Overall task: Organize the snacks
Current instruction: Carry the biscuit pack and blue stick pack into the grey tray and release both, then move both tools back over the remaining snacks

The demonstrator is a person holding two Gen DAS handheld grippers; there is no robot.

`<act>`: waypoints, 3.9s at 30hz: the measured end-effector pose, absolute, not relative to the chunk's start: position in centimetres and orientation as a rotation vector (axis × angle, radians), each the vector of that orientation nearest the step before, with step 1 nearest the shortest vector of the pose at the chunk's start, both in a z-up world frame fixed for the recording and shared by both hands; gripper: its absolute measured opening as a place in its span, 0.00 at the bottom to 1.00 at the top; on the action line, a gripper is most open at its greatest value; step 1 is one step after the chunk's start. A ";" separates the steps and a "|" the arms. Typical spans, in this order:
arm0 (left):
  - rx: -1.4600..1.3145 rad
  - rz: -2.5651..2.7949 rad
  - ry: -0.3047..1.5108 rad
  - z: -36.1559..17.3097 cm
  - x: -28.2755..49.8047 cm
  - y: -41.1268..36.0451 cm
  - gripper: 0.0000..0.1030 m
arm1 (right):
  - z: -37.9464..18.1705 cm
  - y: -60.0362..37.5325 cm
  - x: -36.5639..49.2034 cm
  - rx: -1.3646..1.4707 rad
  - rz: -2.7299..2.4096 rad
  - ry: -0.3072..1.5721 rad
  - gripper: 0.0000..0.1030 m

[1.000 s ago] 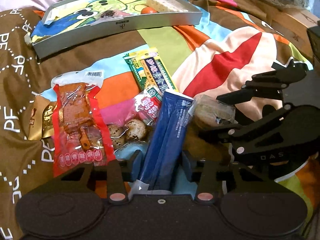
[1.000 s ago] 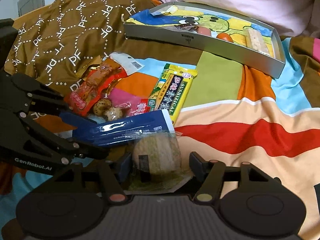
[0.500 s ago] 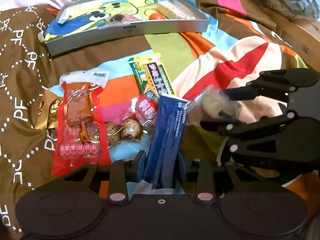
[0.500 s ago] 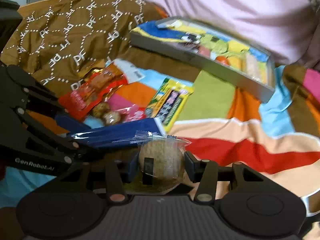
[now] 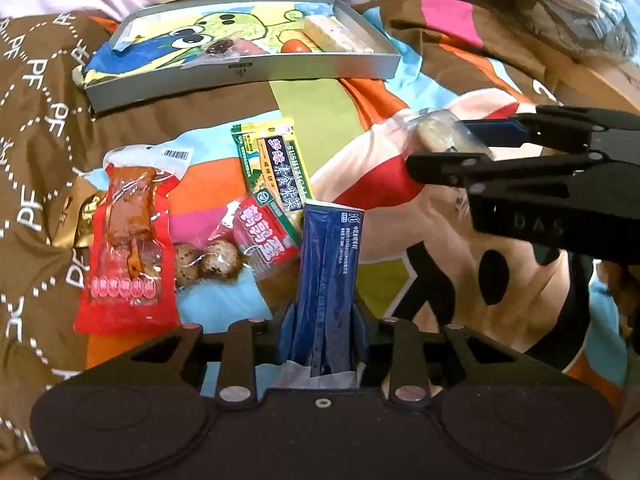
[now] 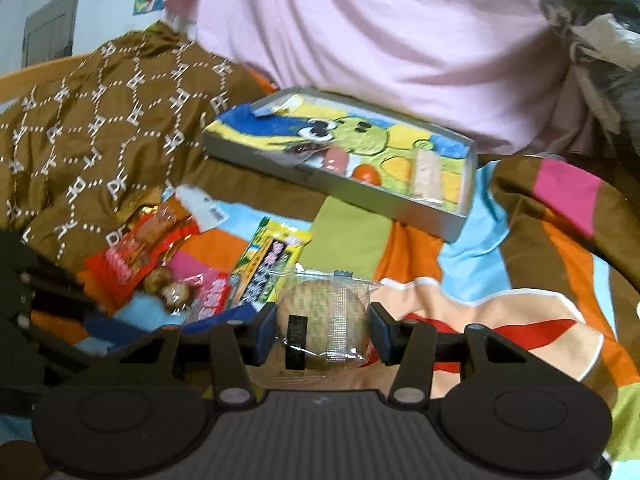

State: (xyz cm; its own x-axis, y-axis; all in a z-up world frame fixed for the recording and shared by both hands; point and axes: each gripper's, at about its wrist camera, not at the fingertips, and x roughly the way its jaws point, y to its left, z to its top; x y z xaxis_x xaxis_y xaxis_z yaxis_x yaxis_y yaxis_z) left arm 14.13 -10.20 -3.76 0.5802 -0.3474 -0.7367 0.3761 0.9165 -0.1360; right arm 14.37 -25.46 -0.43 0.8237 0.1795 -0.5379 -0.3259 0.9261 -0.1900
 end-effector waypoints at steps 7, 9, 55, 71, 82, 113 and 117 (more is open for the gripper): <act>-0.085 -0.418 0.767 -2.6 13.4 -10.0 0.31 | 0.7 -26.5 14.1 -0.243 0.251 0.503 0.52; -0.133 -0.410 0.743 -2.4 13.5 -9.8 0.31 | 1.1 -26.6 14.0 -0.233 0.244 0.486 0.52; -0.265 -0.160 0.521 4.1 36.5 -11.6 0.32 | -1.3 -25.7 31.1 -0.114 0.136 0.204 0.52; -0.257 -0.122 0.536 3.4 39.3 -11.9 0.39 | -1.7 -25.5 32.6 -0.119 0.169 0.192 0.65; -0.307 -0.070 0.455 5.1 35.8 -10.1 0.92 | 0.4 -26.1 30.1 -0.098 0.147 0.145 0.95; -0.256 0.018 0.386 7.0 17.8 -3.1 0.99 | 4.2 -24.7 14.2 -0.084 0.145 0.084 1.00; -0.239 0.030 0.405 6.1 16.0 -2.1 0.99 | 3.5 -24.3 12.7 -0.067 0.173 0.122 1.00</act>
State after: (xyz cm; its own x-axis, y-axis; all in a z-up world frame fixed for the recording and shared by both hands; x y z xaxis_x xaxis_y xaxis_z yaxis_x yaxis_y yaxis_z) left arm 16.01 -2.09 6.12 0.9191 -0.0184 -0.3935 -0.0767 0.9714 -0.2245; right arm 12.69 -24.33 3.47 0.9777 0.1678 -0.1263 -0.1759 0.9828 -0.0555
